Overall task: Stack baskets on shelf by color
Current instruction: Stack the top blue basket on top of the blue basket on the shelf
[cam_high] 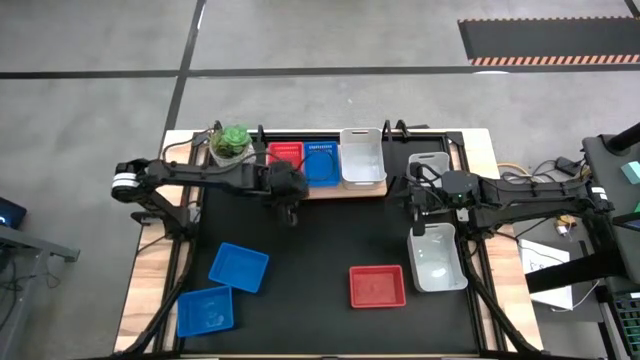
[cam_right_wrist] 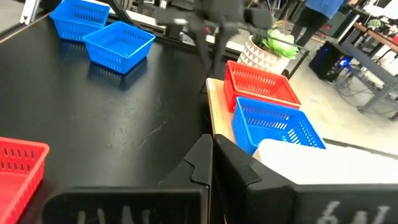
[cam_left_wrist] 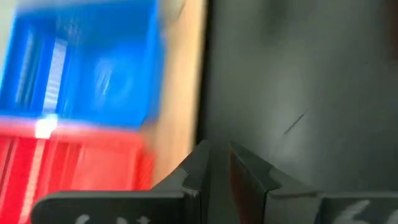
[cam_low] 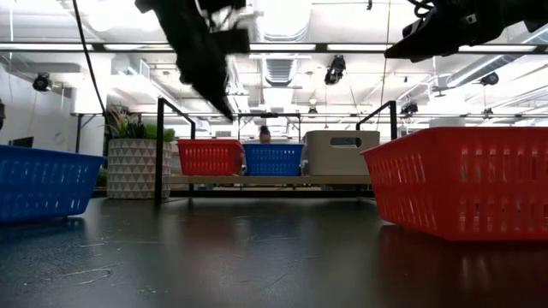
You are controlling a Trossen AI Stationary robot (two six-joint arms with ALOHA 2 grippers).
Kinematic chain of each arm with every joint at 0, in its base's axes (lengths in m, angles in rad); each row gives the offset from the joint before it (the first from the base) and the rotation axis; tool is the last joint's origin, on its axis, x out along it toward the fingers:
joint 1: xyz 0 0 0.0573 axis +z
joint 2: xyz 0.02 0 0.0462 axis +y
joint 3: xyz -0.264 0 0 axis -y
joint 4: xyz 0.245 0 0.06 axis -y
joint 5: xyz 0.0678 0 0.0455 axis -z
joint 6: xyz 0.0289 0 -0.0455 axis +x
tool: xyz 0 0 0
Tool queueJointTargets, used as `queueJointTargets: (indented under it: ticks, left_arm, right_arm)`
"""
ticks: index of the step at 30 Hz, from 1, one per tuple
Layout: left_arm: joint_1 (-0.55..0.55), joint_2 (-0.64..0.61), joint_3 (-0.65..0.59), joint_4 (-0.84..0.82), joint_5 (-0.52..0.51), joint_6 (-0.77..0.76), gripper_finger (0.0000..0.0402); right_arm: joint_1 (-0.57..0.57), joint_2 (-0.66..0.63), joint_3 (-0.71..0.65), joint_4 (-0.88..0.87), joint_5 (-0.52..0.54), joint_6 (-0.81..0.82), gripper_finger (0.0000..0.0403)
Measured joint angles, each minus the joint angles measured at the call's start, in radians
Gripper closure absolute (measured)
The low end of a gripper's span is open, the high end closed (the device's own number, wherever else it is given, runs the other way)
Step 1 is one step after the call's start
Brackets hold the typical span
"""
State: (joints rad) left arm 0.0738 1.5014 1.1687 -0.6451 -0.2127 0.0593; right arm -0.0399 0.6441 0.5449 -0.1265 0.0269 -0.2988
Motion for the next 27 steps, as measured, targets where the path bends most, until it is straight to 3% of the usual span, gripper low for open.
queueJointTargets:
  ticks: [9,15,23,27]
  left_arm:
    - [-0.200,-0.032,-0.108,0.445,0.008,0.136,0.0364]
    - [-0.224,-0.036,-0.237,0.690,0.005,0.201,0.0364]
    - [-0.184,-0.091,-0.307,0.769,-0.054,0.270,0.0364]
    - [-0.173,-0.130,-0.308,0.766,-0.098,0.312,0.0364]
  right_arm:
    - [0.013,0.013,0.000,0.003,-0.038,0.137,0.0394]
    - [0.077,0.084,0.000,0.032,-0.069,0.230,0.0394]
    - [0.174,0.223,0.097,0.012,-0.069,0.290,0.0394]
    - [0.207,0.301,0.193,-0.097,-0.069,0.318,0.0394]
